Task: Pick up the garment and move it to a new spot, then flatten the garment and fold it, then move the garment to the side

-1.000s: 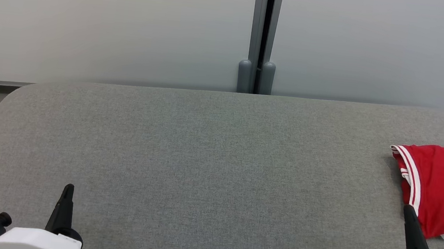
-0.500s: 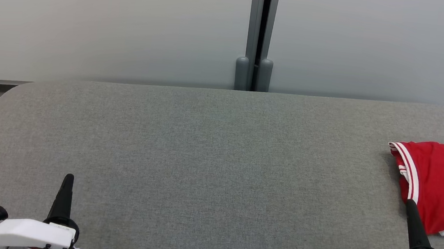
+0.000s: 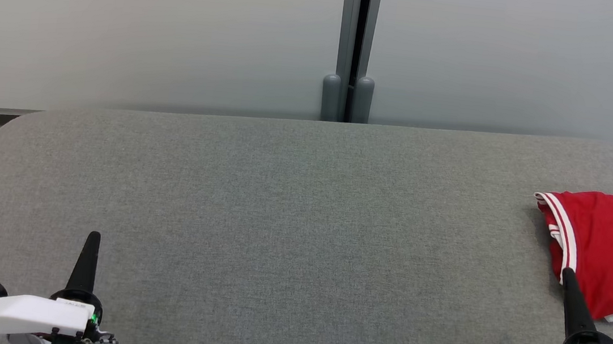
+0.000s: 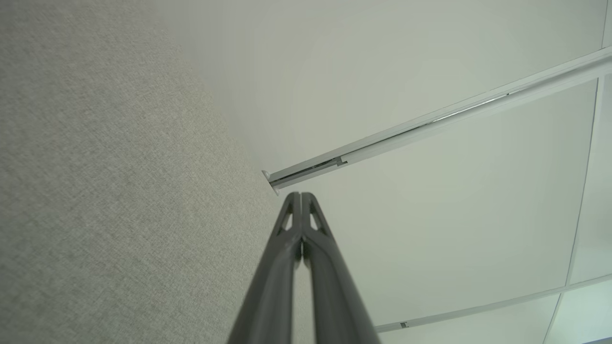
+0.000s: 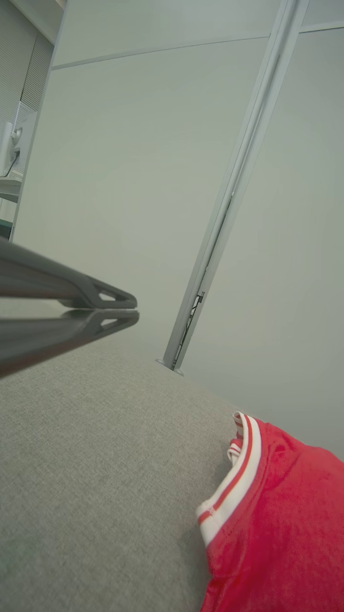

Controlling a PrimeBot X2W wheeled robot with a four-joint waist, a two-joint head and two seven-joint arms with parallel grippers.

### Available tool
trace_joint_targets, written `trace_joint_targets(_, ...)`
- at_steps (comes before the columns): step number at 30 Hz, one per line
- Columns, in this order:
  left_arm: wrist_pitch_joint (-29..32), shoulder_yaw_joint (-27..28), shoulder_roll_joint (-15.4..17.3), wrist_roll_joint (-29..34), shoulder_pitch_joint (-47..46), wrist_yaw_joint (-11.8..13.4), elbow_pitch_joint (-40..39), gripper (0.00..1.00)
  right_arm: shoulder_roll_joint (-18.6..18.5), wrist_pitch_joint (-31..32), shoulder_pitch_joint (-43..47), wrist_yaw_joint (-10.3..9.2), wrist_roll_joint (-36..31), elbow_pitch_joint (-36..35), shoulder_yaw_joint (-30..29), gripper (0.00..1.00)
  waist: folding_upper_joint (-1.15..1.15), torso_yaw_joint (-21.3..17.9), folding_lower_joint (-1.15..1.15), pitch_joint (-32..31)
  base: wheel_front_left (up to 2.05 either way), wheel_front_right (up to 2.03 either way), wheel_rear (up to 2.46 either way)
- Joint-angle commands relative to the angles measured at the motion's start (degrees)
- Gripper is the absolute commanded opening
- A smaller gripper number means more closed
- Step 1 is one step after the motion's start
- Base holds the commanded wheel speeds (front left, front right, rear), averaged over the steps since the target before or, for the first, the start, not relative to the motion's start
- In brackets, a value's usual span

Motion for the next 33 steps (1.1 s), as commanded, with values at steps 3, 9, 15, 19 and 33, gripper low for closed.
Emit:
trace_joint_targets(3, 0.47, 0.62, 0.00, -1.95, -1.92, -0.68, -0.27, 0.00, -0.16, 0.35, -1.34, 0.02, 2.16, 0.24, -0.34, 0.00, 0.00, -0.10, 0.00, 0.11, 0.00, 0.00, 0.00)
trace_joint_targets(9, 1.19, 1.12, -0.28, -4.71, -2.39, -0.96, -0.08, 0.00, -0.02, 0.53, -1.95, 0.02, 5.06, 1.04, -0.55, 0.00, 0.00, -0.31, 0.00, 0.33, 0.00, 0.00, 0.00)
trace_joint_targets(15, 1.92, 1.54, -0.49, -7.41, -2.98, -1.24, 0.06, 0.00, 0.09, 0.60, -2.69, 0.02, 7.75, 1.80, -0.73, 0.00, 0.00, -0.52, 0.00, 0.55, 0.00, 0.00, 0.00)
trace_joint_targets(19, 2.46, 1.92, -0.63, -9.55, -3.22, -1.60, 0.21, 0.00, 0.17, 0.70, -3.08, 0.01, 9.86, 2.32, -0.86, 0.00, 0.00, -0.69, 0.00, 0.73, 0.00, 0.00, 0.00)
trace_joint_targets(33, 3.66, 2.78, -1.15, -14.64, -4.13, -2.19, 0.56, 0.00, 0.43, 1.04, -4.45, 0.01, 15.17, 3.80, -1.16, 0.00, 0.00, -1.14, 0.00, 1.21, 0.00, 0.00, 0.00)
